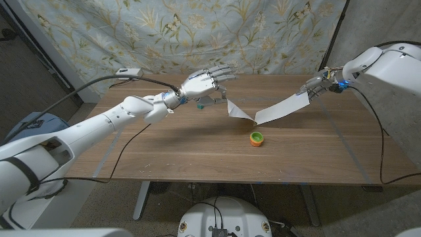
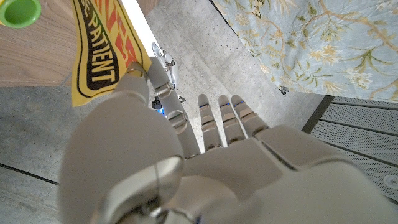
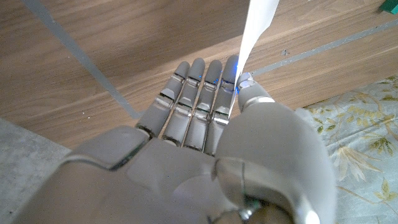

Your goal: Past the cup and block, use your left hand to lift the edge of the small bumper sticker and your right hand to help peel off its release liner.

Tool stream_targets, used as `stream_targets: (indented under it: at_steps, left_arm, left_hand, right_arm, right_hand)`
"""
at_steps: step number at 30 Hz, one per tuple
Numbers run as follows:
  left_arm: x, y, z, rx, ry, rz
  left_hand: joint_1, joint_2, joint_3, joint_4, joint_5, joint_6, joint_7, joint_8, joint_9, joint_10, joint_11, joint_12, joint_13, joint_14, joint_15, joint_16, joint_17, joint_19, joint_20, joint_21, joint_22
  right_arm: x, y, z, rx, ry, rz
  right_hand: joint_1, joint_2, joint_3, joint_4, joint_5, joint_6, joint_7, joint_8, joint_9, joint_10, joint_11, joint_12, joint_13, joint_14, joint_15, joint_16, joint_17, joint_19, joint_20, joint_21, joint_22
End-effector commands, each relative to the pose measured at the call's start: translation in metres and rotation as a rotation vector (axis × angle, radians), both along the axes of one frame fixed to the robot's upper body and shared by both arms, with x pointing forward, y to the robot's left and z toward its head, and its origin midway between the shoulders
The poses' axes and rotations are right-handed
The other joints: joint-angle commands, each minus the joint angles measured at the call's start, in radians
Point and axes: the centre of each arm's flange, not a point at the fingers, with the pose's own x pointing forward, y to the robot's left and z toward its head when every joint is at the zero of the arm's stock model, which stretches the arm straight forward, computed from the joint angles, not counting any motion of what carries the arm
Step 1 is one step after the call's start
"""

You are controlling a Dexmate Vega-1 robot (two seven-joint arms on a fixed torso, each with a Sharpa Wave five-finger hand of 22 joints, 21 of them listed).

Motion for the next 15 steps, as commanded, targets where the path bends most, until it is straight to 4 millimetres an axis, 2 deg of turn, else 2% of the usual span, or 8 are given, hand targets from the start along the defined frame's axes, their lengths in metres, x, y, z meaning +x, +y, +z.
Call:
stream_targets:
  at_steps: [1,15]
  left_arm:
    - [-0.004,0.012,-0.001,-0.003,0.003,0.022]
    - [-0.008,0.024,-0.001,-0.003,0.001,0.034]
  left_hand:
    - [-0.008,-0.001,-0.004,0.001,0.002,0.003,-0.004,0.009,0.004,0.006,-0.003,0.005,0.005,0.008,0.001,0.004,0.002,0.002,-0.005,0.004,0.002]
    - [-0.011,0.001,-0.004,0.002,0.002,0.003,-0.005,0.010,0.003,0.005,-0.004,0.005,0.005,0.008,0.000,0.004,0.003,0.002,-0.006,0.004,0.002]
  right_arm:
    - [0.003,0.004,0.002,-0.005,0.004,-0.001]
    - [0.007,0.010,0.004,-0.009,0.009,-0.007]
  right_hand:
    - [0.013,0.002,-0.001,0.003,0.006,0.002,0.003,0.006,0.002,0.002,-0.006,0.008,0.003,0.013,-0.070,0.001,0.003,0.004,-0.001,0.003,0.003]
    - [0.015,0.003,-0.003,0.003,0.006,-0.001,0.002,0.006,0.000,0.001,-0.007,0.007,0.008,0.011,-0.072,0.000,0.005,0.004,-0.001,0.003,0.003]
